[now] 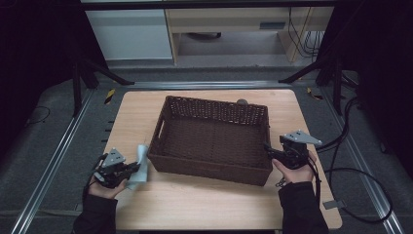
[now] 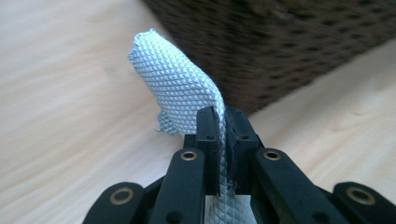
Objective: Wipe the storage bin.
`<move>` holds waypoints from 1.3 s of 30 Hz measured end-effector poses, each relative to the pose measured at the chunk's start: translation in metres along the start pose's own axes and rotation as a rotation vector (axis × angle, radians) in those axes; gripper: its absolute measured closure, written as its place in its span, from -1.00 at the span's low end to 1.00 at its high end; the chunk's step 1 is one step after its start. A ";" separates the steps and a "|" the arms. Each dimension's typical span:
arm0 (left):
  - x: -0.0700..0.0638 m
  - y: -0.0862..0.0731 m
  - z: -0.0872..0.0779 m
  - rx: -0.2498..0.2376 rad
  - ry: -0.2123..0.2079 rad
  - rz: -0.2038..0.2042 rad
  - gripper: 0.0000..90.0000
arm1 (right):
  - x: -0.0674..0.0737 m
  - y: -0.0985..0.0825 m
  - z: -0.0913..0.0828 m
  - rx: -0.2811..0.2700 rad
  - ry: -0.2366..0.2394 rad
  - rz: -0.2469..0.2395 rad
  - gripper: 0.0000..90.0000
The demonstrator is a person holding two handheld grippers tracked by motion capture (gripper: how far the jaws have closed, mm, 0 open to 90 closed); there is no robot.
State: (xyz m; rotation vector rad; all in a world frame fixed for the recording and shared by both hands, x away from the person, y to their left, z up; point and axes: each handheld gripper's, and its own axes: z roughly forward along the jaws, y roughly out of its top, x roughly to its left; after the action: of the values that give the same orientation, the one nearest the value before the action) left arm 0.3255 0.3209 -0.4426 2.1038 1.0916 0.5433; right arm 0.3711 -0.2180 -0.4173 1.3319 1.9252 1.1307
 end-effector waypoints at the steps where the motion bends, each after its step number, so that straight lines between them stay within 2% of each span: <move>1: 0.003 -0.002 -0.002 -0.001 0.017 -0.016 0.88 | 0.000 0.000 0.000 -0.001 0.001 0.002 -0.22; 7: 0.023 -0.011 0.000 0.044 0.105 -0.095 0.88 | -0.001 0.000 -0.001 -0.002 0.002 0.005 -0.22; 10: 0.031 -0.016 0.004 0.073 0.127 -0.132 0.87 | -0.001 0.000 -0.002 0.000 0.007 0.008 -0.21; 16: 0.038 -0.022 0.013 0.128 0.116 -0.158 0.83 | 0.001 -0.001 0.000 0.016 0.010 -0.003 -0.16; 18: 0.038 -0.022 0.012 0.116 0.127 -0.155 0.75 | 0.001 0.000 0.000 0.020 0.013 -0.004 -0.15; 25: 0.033 -0.014 -0.003 0.010 0.155 -0.158 0.52 | 0.000 0.000 -0.001 0.020 0.014 0.002 -0.15; 29: 0.029 -0.008 -0.009 -0.045 0.137 -0.163 0.37 | 0.001 0.000 0.000 0.022 0.018 -0.002 -0.13; 31: 0.026 -0.004 -0.010 -0.070 0.122 -0.172 0.32 | 0.003 0.000 0.001 0.033 0.023 -0.007 -0.06; 35: 0.017 0.008 -0.009 -0.085 0.117 -0.147 0.25 | 0.004 -0.001 0.004 0.071 0.017 -0.022 0.11; 39: 0.011 0.019 -0.008 -0.107 0.094 -0.140 0.20 | 0.006 -0.001 0.005 0.079 0.040 -0.017 0.31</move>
State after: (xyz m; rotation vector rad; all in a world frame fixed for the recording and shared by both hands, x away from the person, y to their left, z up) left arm 0.3369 0.3252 -0.4226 1.9095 1.2251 0.6237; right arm 0.3722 -0.2110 -0.4200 1.3405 2.0259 1.0910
